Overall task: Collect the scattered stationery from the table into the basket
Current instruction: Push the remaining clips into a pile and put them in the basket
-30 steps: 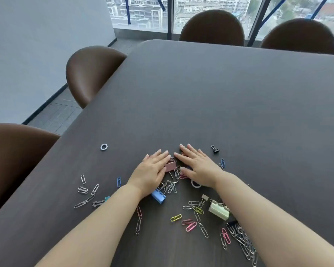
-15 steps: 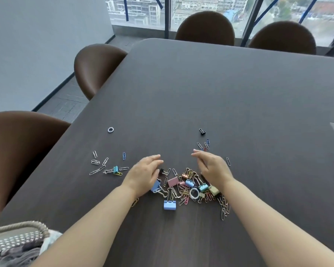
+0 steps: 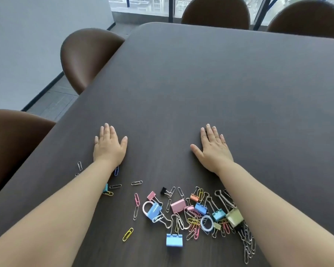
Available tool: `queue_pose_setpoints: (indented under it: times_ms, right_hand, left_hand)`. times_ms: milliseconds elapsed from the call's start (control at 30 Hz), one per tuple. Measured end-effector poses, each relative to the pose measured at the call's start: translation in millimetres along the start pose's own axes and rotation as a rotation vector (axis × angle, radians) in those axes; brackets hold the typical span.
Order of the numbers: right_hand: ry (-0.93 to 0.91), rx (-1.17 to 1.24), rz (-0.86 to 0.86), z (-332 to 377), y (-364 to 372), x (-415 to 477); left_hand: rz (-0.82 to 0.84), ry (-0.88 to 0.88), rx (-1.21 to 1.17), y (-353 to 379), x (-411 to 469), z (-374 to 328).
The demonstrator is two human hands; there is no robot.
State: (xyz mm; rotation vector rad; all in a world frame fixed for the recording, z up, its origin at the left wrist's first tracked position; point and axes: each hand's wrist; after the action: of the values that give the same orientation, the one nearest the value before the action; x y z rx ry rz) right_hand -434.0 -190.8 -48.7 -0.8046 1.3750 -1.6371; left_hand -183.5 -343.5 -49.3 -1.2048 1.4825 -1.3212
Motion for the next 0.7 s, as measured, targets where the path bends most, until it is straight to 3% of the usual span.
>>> queue_pose_setpoints:
  times_ms: [267, 433, 600, 700]
  right_hand:
    - [-0.132, 0.081, 0.156, 7.9, -17.1, -58.6]
    - [-0.177, 0.089, 0.23, 8.4, -23.1, -122.2]
    - [-0.154, 0.104, 0.264, 12.7, -29.1, -160.0]
    - [-0.119, 0.107, 0.136, 22.4, -37.5, -159.9]
  left_hand:
    - [0.207, 0.274, -0.185, -16.7, -89.0, -23.7]
    - [0.254, 0.397, -0.224, -22.2, -166.6, -26.5]
    - [0.221, 0.409, -0.269, -31.5, -197.8, -11.5]
    - [0.119, 0.334, -0.228, -40.7, -186.4, 6.2]
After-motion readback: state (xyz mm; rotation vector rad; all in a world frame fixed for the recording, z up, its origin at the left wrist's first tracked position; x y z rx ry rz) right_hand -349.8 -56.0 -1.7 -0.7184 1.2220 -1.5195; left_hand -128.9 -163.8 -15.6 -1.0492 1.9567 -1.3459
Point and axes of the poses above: each hand's wrist, its own x-axis towards the middle knuckle, its own y-axis out of the palm, z = x × y, and after that the axes turned 13 degrees about -z, right-handed
